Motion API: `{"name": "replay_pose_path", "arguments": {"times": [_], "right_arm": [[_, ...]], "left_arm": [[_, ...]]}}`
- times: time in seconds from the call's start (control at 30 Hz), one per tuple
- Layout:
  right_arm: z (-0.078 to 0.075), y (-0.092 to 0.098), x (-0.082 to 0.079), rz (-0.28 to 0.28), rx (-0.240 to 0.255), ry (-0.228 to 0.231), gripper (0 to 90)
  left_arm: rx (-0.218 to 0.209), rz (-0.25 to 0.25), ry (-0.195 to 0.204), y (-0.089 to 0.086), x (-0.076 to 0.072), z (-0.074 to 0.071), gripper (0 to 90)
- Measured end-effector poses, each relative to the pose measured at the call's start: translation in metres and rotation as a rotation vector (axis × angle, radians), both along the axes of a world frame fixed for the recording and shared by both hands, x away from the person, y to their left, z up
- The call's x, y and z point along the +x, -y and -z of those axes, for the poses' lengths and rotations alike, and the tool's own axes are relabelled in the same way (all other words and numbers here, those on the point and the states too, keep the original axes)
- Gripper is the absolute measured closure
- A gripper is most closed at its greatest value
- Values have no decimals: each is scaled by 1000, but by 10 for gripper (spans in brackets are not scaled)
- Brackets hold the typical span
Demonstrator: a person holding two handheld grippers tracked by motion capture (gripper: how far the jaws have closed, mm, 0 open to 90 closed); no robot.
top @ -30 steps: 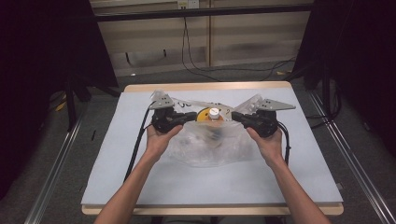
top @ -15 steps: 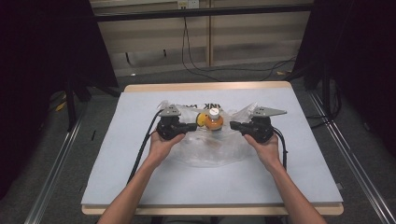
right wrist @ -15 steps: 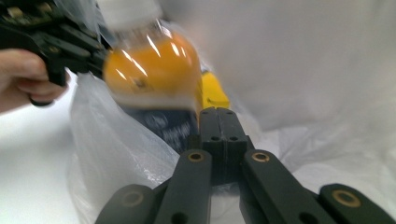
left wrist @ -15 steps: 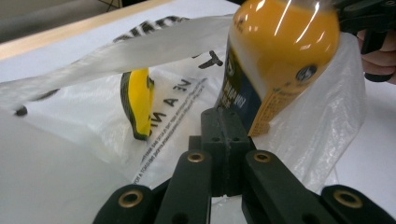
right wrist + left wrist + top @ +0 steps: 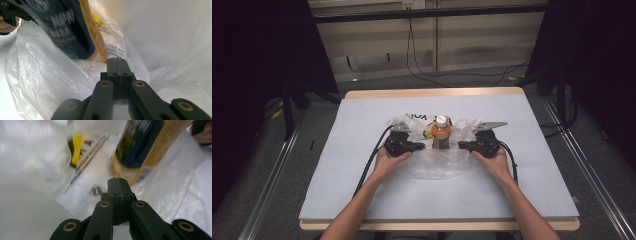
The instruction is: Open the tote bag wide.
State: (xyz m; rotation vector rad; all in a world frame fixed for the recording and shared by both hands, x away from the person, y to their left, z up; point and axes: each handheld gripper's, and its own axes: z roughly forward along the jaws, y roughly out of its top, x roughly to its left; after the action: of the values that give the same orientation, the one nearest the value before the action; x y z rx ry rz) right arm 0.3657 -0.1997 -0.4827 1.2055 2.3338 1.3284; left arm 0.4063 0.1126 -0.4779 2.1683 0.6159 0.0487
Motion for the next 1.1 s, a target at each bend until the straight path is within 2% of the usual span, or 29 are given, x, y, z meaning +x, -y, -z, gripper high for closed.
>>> {"name": "replay_pose_path", "arguments": {"times": [0.1,0.17,0.27,0.43,0.47,0.53,0.67,0.7,0.77,0.8,0.87,0.93,1.0,1.07,1.1], "right_arm": [[6,-2,1,-9,-22,-23,900],[10,-5,1,-29,-41,-55,900],[10,-5,1,-29,-48,-59,900],[9,0,-2,-50,-51,-72,900],[9,0,-2,-50,-51,-72,900],[7,2,-5,-59,-80,-74,900],[5,6,-10,-77,-105,-82,900],[4,7,-12,-82,-106,-85,900],[4,10,-16,-91,-103,-89,900],[4,11,-17,-93,-105,-90,900],[3,12,-19,-98,-107,-96,900],[3,13,-20,-101,-107,-92,900],[3,13,-20,-100,-105,-94,900],[4,12,-21,-95,-88,-76,900],[3,12,-22,-97,-63,-71,900]], "left_arm": [[-9,-9,-17,0,0,5,900],[33,10,-19,2,-3,5,900],[45,14,-17,2,-5,9,900],[70,53,-7,-1,-12,7,900],[91,67,-5,-2,-14,5,900],[113,94,-17,-5,-19,2,900],[125,108,-21,-10,-24,1,900],[116,105,-19,-11,-27,2,900],[123,110,-18,-13,-31,1,900],[107,115,-17,-13,-33,2,900],[123,129,-13,-17,-37,1,900],[119,139,-16,-20,-41,1,900],[117,124,-24,-20,-42,1,900],[120,125,-12,-19,-44,1,900],[117,126,-11,-19,-45,-1,900]]}}
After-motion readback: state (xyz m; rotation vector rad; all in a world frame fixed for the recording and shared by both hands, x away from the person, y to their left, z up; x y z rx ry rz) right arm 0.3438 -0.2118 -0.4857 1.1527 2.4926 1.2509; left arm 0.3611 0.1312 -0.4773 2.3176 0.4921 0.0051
